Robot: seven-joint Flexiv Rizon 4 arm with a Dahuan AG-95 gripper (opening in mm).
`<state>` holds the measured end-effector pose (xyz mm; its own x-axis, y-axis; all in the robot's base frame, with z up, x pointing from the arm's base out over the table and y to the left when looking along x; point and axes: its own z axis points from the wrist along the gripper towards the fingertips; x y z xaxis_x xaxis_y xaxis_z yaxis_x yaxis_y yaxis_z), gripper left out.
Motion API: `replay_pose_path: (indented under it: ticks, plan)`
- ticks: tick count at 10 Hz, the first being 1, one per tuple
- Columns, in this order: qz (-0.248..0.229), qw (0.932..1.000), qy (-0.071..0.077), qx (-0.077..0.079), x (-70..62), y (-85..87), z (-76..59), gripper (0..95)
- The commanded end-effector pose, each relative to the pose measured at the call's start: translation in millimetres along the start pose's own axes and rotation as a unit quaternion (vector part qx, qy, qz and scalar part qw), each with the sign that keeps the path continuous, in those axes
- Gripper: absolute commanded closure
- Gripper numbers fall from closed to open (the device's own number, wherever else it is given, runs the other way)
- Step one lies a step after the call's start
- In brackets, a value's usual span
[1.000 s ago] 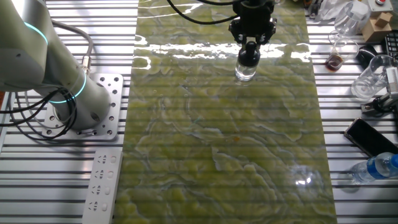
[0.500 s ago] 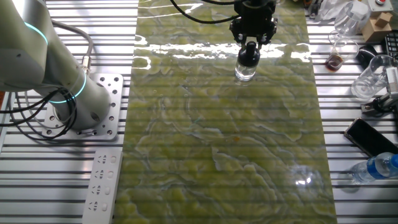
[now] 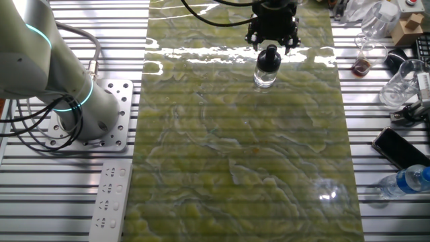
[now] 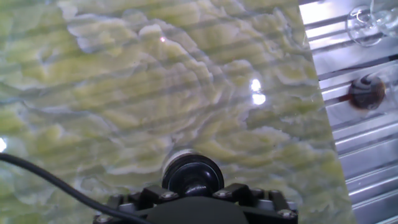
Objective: Unscrew the lid from the jar
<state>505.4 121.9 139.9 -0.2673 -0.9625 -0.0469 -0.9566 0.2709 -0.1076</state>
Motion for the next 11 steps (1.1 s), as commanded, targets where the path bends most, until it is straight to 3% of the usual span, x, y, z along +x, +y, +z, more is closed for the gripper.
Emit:
replay_pose_path:
  ticks: [1, 3, 5, 6, 7, 8, 9, 10, 11]
  plan:
    - [0.074, 0.997, -0.002, -0.024, -0.5, 0.2, 0.2, 0.0]
    - [0.144, 0.9892, 0.003, -0.024, -0.3, 0.4, 1.7, 0.0]
    - [0.239, 0.9704, -0.002, -0.036, 0.2, 0.8, 5.8, 0.0]
    - [0.305, 0.9513, -0.01, -0.045, 0.2, 0.8, 6.1, 0.0]
    - [0.378, 0.9241, -0.015, -0.052, 0.3, 0.9, 6.1, 19.0]
    - [0.434, 0.8985, -0.023, -0.063, 0.3, 0.8, 6.2, 19.0]
    - [0.486, 0.8705, -0.025, -0.076, 0.3, 0.8, 6.5, 0.0]
    - [0.51, 0.8559, -0.02, -0.083, 0.3, 0.9, 6.9, 0.0]
    - [0.539, 0.8366, -0.003, -0.097, 0.4, 0.9, 7.8, 0.0]
